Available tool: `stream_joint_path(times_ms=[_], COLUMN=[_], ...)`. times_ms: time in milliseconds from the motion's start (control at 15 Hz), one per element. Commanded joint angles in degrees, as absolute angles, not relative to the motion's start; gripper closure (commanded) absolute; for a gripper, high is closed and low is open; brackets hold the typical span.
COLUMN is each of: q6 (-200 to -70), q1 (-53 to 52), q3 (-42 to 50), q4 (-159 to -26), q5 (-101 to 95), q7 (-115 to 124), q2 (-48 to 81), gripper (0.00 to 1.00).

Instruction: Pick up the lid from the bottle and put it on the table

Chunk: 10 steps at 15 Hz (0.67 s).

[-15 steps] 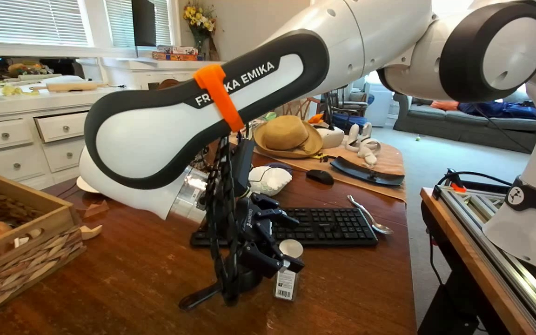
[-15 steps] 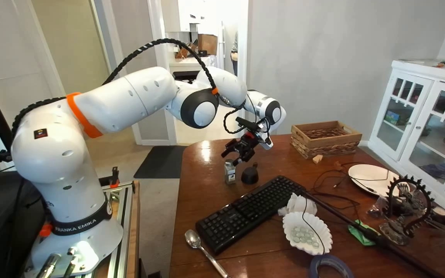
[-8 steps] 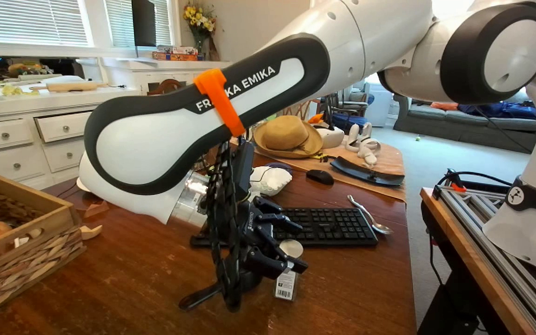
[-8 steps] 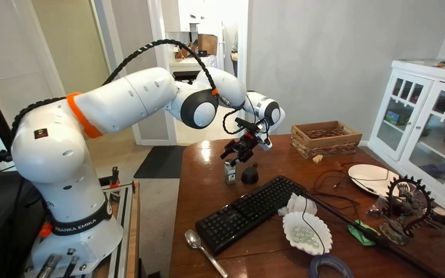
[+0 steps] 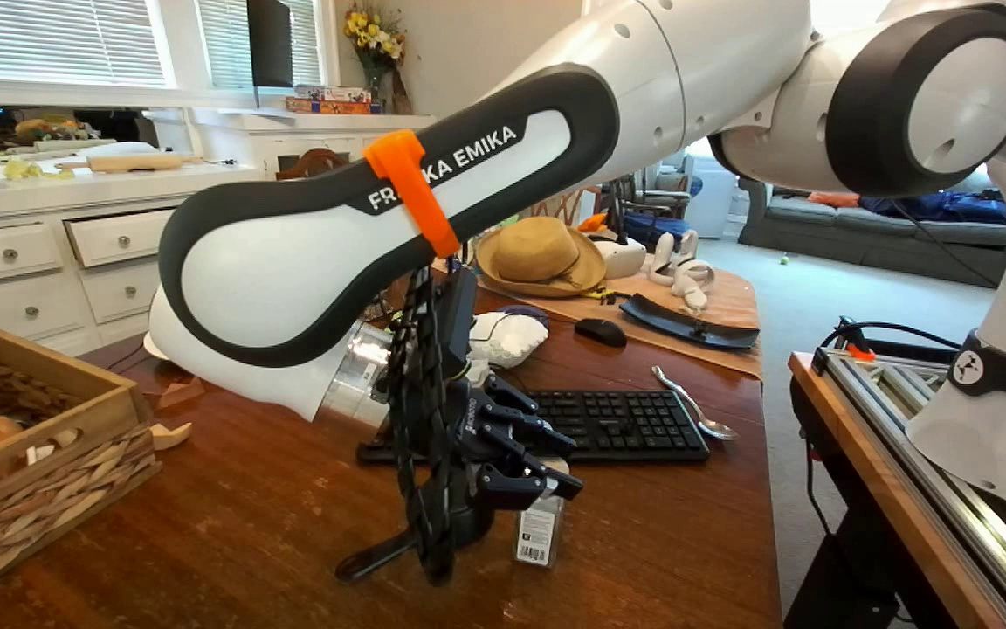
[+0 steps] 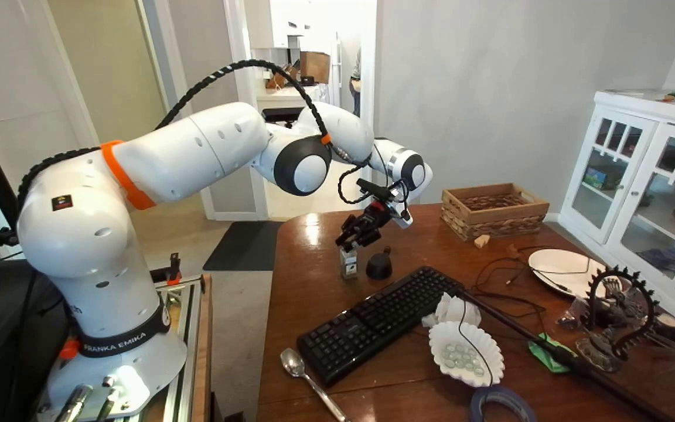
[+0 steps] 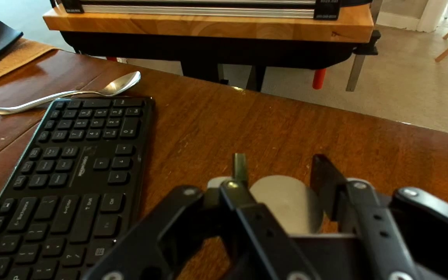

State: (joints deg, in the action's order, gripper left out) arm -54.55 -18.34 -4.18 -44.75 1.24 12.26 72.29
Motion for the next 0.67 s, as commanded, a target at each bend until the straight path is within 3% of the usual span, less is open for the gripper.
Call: stream_joint_path(times_ms=[0,600], q6=[-53.58,-55.13], q1=[-18.46,-20.44], q3=[-4.37,-4.38], q4=[-42.53,-44.94], q5=[1.43,0.7], q7=[12.19,11.94], q2=[73.8,71.55], gripper=[0.8,0.8])
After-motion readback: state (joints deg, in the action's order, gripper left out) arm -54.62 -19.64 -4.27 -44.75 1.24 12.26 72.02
